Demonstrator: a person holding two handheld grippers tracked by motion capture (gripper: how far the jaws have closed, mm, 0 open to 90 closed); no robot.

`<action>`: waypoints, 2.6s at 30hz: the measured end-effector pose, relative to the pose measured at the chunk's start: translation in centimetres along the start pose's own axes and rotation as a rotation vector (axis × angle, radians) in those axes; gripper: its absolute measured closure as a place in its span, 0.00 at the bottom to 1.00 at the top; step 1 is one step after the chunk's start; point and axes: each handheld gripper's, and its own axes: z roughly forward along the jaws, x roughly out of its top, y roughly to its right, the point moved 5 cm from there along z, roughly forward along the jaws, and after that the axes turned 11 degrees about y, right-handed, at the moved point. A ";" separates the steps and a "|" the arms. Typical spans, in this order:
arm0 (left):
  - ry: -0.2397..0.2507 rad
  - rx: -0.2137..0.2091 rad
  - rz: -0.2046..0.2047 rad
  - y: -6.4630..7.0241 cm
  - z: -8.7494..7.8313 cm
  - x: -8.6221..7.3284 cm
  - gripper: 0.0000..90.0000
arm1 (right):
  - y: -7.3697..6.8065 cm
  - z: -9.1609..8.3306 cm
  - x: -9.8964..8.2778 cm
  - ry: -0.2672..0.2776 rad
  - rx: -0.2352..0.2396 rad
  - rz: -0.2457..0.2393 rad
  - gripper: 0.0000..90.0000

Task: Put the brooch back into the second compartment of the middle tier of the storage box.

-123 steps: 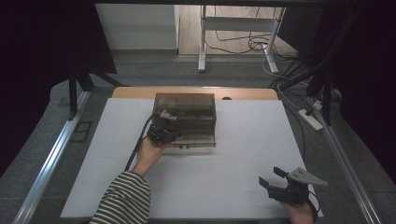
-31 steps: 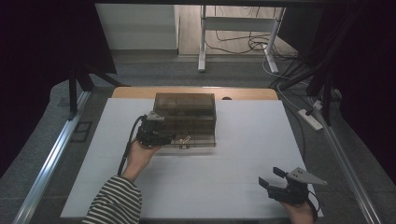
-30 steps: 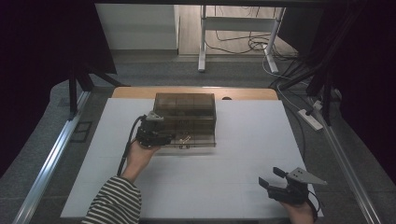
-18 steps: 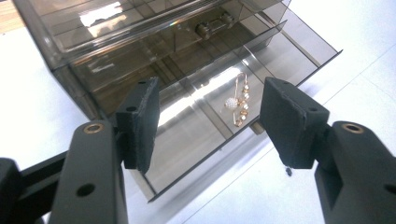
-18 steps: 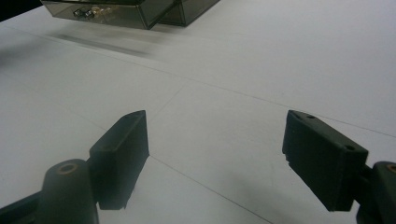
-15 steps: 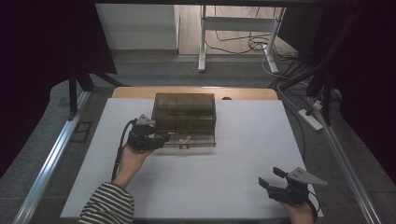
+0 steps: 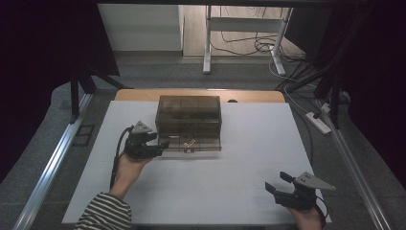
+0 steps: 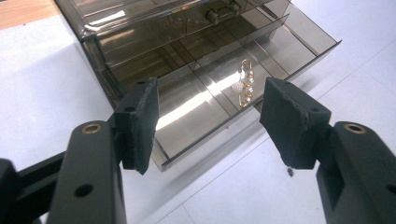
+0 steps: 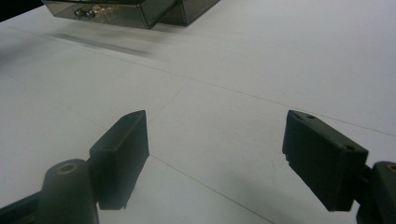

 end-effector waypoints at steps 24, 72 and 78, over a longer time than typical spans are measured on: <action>0.035 0.015 0.012 0.0 -2.4 -1.9 0.40 | 0.0 0.1 -0.1 -0.006 0.004 -0.001 0.25; 0.164 0.051 -0.032 -0.6 -7.7 -7.2 0.33 | -0.1 0.1 -0.1 -0.012 -0.003 0.002 0.25; 0.178 0.061 -0.045 -0.9 -8.2 -8.0 0.33 | -0.1 0.2 -0.2 -0.013 -0.005 0.001 0.25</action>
